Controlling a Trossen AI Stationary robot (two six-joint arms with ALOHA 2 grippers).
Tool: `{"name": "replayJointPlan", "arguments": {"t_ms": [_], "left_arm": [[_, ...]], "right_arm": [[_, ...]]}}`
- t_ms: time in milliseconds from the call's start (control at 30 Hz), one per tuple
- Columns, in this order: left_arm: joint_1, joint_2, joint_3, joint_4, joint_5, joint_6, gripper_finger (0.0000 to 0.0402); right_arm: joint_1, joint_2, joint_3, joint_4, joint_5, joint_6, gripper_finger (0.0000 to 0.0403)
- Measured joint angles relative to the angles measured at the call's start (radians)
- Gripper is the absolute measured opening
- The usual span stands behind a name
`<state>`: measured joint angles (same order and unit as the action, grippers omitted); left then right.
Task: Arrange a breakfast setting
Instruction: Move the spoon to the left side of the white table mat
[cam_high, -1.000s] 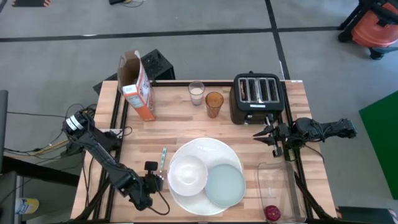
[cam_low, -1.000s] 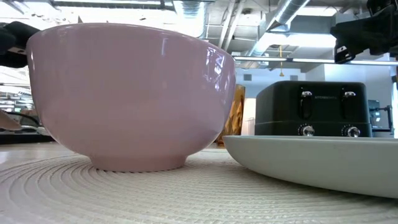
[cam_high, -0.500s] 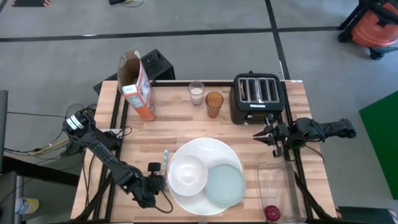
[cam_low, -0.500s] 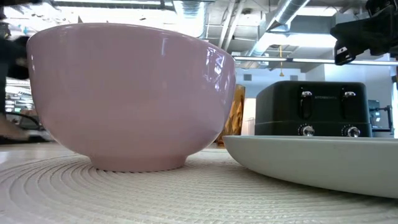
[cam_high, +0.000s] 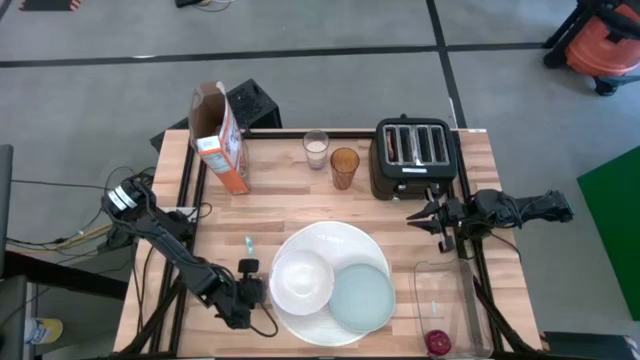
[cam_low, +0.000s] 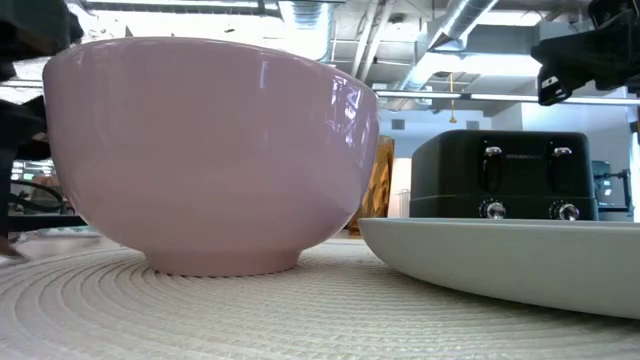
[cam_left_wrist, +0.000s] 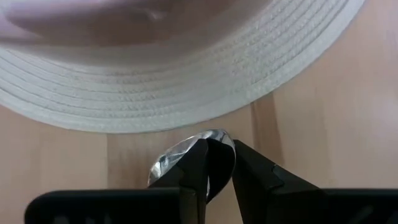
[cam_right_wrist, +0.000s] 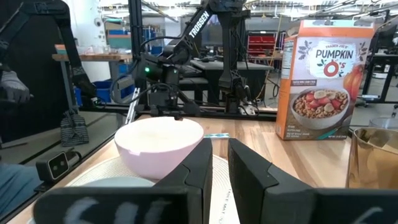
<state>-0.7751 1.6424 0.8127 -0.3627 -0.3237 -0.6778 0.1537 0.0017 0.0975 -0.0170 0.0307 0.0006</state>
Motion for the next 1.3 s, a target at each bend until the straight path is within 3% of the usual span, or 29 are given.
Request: {"name": "replayJointPlan", "arguments": {"t_ms": [433,700,967,1300], "left_arm": [[0.023,0.054,0.011,0.09,0.0,-0.035,0.0051],[0.023,0.056,0.01,0.091,0.072,-0.073,0.0103],[0.016,0.054,0.01,0.084,0.073,-0.073,0.0138],[0.012,0.055,0.112,-0.116,0.049,-0.038,0.014]], "right_arm": [[0.0,0.0,0.0,-0.009,-0.001,0.0,0.0075],[0.0,0.0,0.0,-0.008,-0.001,0.0,0.0075],[0.0,0.0,0.0,-0.008,-0.001,0.0,0.0075],[0.0,0.0,0.0,-0.008,-0.001,0.0,0.0075]]}}
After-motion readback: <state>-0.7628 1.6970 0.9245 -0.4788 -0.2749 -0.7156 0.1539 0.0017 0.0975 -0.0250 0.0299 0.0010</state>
